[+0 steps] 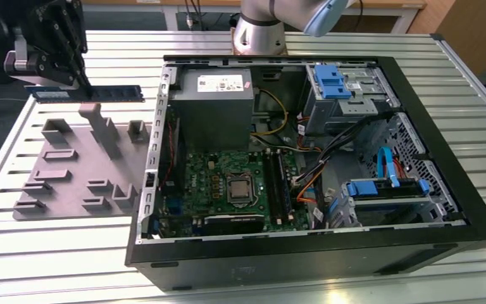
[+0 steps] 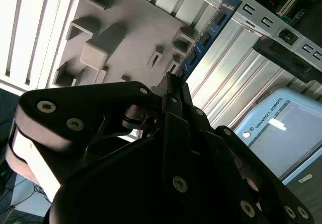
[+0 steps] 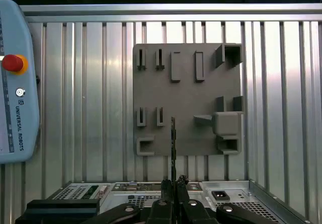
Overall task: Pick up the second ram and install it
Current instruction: 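Pick up the second ram and move it above second insertion slot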
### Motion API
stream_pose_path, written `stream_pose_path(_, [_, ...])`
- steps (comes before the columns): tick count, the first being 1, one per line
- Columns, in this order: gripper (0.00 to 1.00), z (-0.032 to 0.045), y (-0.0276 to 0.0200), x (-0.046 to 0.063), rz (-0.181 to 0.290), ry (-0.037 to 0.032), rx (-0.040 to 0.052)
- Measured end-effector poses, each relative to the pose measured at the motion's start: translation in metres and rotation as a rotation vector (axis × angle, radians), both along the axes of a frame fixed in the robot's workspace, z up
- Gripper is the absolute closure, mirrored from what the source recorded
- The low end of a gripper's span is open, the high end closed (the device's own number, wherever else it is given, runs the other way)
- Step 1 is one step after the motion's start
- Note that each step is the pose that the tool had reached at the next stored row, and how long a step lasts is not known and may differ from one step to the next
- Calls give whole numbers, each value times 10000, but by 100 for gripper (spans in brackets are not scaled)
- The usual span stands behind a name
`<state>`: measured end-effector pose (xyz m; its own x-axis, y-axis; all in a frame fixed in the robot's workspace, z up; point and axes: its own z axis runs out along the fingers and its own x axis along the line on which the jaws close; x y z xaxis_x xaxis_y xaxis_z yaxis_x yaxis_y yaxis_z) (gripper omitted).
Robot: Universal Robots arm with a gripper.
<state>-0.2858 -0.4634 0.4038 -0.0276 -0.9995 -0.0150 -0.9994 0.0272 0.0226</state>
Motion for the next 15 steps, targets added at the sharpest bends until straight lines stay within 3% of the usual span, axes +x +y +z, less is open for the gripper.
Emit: stream_pose_path(15, [86, 0, 0, 58, 1, 0, 0])
